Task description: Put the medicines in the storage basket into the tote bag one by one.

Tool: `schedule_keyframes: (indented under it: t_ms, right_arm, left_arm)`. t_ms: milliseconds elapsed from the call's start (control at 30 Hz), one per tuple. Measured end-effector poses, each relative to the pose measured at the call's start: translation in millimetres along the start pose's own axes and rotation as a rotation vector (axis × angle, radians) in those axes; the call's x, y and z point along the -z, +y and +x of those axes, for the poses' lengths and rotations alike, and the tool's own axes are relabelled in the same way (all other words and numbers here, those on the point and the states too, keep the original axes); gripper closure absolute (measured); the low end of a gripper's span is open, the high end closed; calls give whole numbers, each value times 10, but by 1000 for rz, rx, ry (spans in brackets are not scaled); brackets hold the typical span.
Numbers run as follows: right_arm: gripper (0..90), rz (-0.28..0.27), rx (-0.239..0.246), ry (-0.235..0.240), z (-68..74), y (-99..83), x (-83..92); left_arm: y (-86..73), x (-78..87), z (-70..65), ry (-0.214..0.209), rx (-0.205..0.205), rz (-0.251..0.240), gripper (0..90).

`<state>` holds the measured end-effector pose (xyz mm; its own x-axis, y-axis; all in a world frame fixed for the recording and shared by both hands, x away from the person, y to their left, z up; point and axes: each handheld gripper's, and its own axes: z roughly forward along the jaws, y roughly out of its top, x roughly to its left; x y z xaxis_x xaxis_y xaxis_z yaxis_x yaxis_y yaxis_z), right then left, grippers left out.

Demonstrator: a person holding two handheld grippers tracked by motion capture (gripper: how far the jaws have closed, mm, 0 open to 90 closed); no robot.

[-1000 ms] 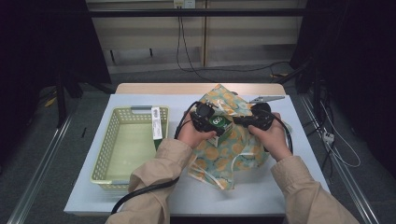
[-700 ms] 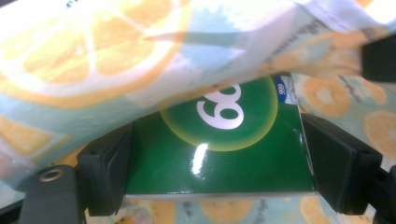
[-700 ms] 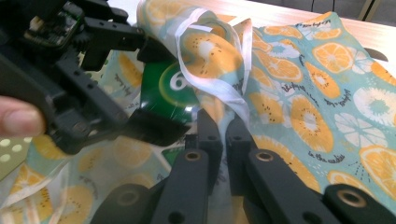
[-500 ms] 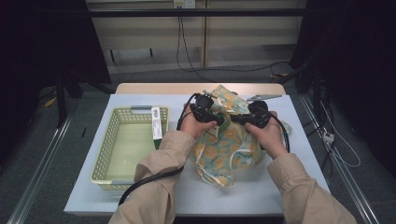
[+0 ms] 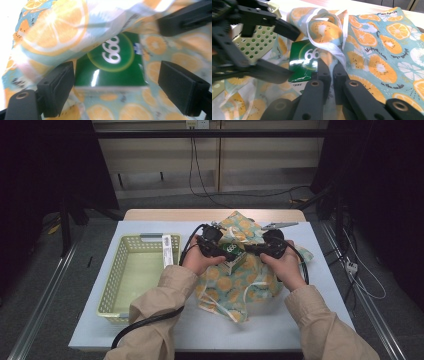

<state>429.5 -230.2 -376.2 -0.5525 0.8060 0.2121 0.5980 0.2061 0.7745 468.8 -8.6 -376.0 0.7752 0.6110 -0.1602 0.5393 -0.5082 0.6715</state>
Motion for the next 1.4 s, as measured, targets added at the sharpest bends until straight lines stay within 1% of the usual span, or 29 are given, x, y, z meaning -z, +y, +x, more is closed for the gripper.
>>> schedule_keyframes:
  t_ms: [33,67,167,267,333,367,467,500,533,567,633,700,733,767,800,833,900,967,1033,1233,1300,1367,1400]
  right_arm:
    - [887,0,0,3,10,1,0]
    - [887,0,2,5,24,1,2]
    - [887,1,8,7,50,-8,5]
    - [887,8,12,5,64,-19,13]
    - [887,6,7,4,66,-23,23]
    - [887,6,8,4,66,-25,26]
    - [887,6,12,3,62,-34,29]
    - [887,5,10,4,60,-38,29]
    - [887,6,8,5,60,-40,28]
    - [887,8,7,5,61,-42,27]
    - [887,7,6,6,61,-44,25]
    - [887,10,8,6,60,-49,21]
    - [887,9,8,6,56,-53,19]
    - [887,10,5,7,53,-57,20]
    - [887,9,6,6,48,-62,19]
    - [887,11,3,4,45,-67,20]
    - [887,11,2,4,38,-73,23]
    - [887,13,1,2,33,-79,24]
    - [887,12,0,2,30,-81,24]
    - [887,11,0,2,38,-79,28]
    - [887,14,1,0,37,-79,31]
    - [887,15,0,1,30,-81,32]
    - [887,17,-1,0,29,-81,33]
  left_arm:
    - [-10,65,12,-44,-6,-6,139]
    - [-19,98,2,-37,-11,-10,136]
    - [-56,222,-22,-34,-31,-6,130]
    - [-82,347,-34,-42,-42,-10,126]
    - [-97,436,-33,-29,-51,-16,123]
    - [-106,483,-34,-30,-50,-22,116]
    - [-132,629,-13,-18,-66,-31,114]
    - [-144,673,-1,-14,-62,-39,114]
    - [-153,721,17,-8,-66,-32,114]
    - [-168,759,36,-5,-68,-37,114]
    - [-198,831,72,0,-63,-33,114]
    - [-232,897,99,23,-60,-29,114]
    - [-251,929,128,14,-61,-33,115]
    - [-268,962,147,17,-58,-36,116]
    - [-282,999,166,33,-60,-35,116]
    - [-300,1026,190,23,-48,-44,116]
    - [-333,1077,228,36,-45,-43,116]
    - [-368,1120,269,35,-32,-41,116]
    - [-390,1155,302,49,-32,-40,116]
    - [-460,1216,410,70,-13,-32,120]
    - [-482,1236,448,75,-14,-28,120]
    - [-506,1251,485,86,2,-28,120]
    - [-517,1261,508,86,2,-22,121]
